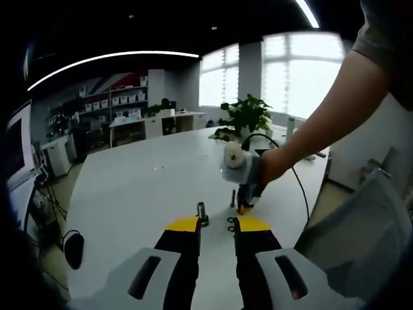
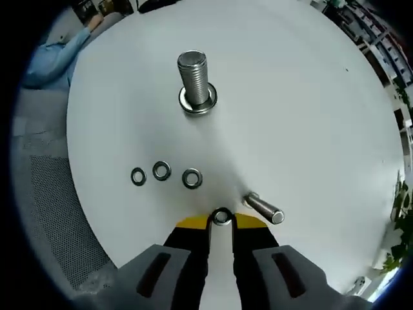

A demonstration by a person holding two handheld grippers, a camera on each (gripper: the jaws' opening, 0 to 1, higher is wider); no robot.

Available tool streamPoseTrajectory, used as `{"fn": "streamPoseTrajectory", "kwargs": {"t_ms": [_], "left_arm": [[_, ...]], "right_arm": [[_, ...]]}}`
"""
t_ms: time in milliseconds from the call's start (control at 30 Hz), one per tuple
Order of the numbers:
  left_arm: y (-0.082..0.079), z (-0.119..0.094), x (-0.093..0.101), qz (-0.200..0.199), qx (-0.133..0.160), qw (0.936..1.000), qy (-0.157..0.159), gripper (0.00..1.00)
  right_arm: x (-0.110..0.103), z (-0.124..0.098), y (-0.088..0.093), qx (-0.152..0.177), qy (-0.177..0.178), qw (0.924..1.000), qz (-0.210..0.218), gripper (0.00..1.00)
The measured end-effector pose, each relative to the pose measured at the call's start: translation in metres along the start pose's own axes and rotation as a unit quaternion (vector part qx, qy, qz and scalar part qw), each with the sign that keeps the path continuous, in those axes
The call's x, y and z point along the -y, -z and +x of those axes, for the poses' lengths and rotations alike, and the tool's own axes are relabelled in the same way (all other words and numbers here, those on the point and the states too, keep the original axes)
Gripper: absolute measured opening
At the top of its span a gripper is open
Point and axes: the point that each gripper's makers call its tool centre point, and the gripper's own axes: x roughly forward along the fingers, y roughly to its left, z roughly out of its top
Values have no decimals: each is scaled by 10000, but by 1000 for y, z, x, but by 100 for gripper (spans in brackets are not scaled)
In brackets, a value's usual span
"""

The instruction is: Place the washer onto the threaded stud by aligning its center hole with the stud, sliding it down to the base, and recovering from edge contact or off-axis alignment until the washer reaches the visible bottom stop.

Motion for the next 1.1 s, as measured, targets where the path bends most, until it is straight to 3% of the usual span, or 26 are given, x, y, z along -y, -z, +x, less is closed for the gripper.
{"fn": "streamPoseTrajectory", "kwargs": {"t_ms": [233, 500, 600, 1100], "left_arm": [[1, 0, -2, -19, -31, 10000, -18, 18], [1, -1, -4, -50, -15, 10000, -61, 18], [2, -1, -5, 53, -45, 9999, -106, 18], [2, -1, -8, 45, -45, 9998, -165, 18]], "right_arm": [[2, -1, 1, 229, -166, 9996, -20, 14], [2, -1, 1, 520, -107, 9985, 151, 14], [3, -1, 3, 510, -103, 9981, 339, 14], [1, -10, 3, 697, 34, 9971, 298, 14]]}}
